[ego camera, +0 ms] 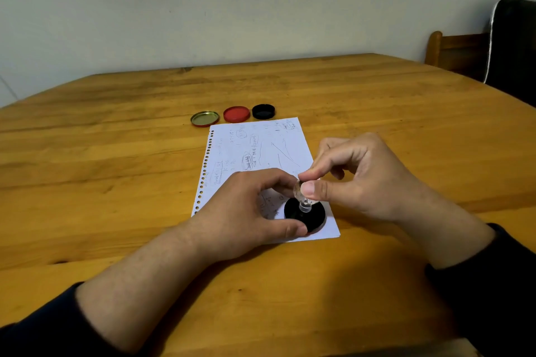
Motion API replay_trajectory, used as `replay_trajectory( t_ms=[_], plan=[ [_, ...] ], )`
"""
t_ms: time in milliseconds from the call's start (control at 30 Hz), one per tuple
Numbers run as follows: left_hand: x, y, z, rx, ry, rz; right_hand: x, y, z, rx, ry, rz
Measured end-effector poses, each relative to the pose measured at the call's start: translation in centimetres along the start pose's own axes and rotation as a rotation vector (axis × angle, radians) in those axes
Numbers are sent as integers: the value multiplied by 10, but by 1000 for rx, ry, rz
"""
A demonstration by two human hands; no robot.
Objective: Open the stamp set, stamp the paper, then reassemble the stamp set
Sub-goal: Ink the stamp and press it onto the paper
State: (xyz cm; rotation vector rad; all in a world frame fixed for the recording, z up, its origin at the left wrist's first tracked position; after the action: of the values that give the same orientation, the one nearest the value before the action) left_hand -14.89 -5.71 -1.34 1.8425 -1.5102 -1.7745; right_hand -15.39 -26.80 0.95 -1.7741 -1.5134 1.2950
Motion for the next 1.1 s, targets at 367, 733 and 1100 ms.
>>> replay_trajectory(
  t_ms=[367, 733, 1100],
  plan=[
    [1, -1, -1, 0, 11, -20, 1, 0, -2, 2, 2, 18],
    [0, 1, 0, 7, 19, -6, 1, -3, -3, 37, -19, 34],
    [1, 0, 0, 1, 12, 3, -1, -2, -3, 39, -87, 60]
  ],
)
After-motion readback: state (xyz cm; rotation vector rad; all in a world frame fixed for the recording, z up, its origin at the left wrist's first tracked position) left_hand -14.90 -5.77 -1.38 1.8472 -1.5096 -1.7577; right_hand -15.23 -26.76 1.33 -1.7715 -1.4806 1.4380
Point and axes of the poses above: each hand's wrist, its own z-axis away from the middle knuckle, its own x-axis out of the palm, y = z × x, the point moved 2 cm from there along -z, towards the middle knuckle, and after that the axes turned 4 degrees about y, right-handed, at the moved point
